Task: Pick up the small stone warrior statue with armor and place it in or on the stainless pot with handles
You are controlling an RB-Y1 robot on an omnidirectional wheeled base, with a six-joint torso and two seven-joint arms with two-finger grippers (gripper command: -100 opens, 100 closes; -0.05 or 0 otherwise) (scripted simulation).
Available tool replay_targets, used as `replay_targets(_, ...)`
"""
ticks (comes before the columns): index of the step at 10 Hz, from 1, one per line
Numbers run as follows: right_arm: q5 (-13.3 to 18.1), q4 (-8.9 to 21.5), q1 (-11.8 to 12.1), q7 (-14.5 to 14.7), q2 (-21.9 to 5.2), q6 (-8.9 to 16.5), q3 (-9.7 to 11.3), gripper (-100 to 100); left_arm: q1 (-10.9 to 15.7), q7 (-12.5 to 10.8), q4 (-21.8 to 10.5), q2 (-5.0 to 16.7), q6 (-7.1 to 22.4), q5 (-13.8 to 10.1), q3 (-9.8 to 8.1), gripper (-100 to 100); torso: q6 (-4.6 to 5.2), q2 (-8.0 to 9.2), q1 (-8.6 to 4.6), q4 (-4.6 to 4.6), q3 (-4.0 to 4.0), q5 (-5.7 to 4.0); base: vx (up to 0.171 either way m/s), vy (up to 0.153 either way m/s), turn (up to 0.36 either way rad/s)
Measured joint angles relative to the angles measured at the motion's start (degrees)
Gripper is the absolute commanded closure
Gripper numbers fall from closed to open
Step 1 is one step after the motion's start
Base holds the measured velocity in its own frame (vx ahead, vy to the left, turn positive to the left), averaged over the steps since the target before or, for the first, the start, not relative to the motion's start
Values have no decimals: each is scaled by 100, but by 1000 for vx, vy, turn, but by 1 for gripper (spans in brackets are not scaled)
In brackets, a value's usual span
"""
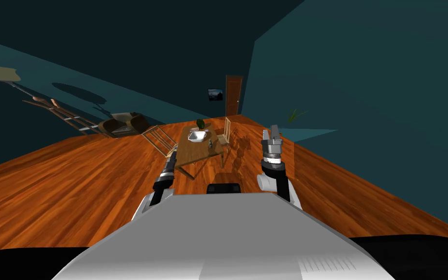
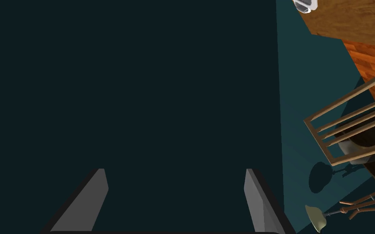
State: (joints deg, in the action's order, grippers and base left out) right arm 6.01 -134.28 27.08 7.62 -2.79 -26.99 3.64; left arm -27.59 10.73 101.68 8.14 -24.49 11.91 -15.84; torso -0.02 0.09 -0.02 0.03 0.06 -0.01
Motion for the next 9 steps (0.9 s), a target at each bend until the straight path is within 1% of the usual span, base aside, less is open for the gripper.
replay_targets(2,0,0,0,0,0,0,1,0,121,53,-473,0,94,220,-210,-100,2,1,-11,0,1,-2,-21,-70,-200)
replay_targets(3,0,0,-1,0,1,0,1,0,145,96,-741,-44,145,371,-323,-100,3,-2,-20,0,-1,-4,0,-57,-69)
replay_targets(4,0,0,0,0,0,0,0,0,136,108,-766,-52,239,444,-358,-100,-1,-6,-15,-1,-3,-4,12,-50,-125)
replay_targets(5,0,0,0,0,0,0,0,0,86,97,-750,-65,400,552,-398,-100,1,-10,-13,-2,-5,-3,21,-69,-234)
replay_targets(6,0,0,0,0,0,0,1,0,139,86,-887,-47,583,692,-476,-100,3,-15,-17,-3,-8,-4,19,-63,-88)
replay_targets(7,0,0,1,0,0,0,0,0,163,95,-1005,-63,645,762,-521,-100,-1,-14,-16,-3,-8,-4,32,-72,-156)
replay_targets(8,0,0,0,0,0,0,1,0,192,109,-1236,-72,638,859,-605,-100,2,-18,-18,-4,-10,-4,46,-93,-264)
replay_targets(9,0,0,0,0,0,0,1,0,227,103,-1417,-64,732,999,-679,-100,3,-23,-25,-4,-13,-6,43,-68,-82)
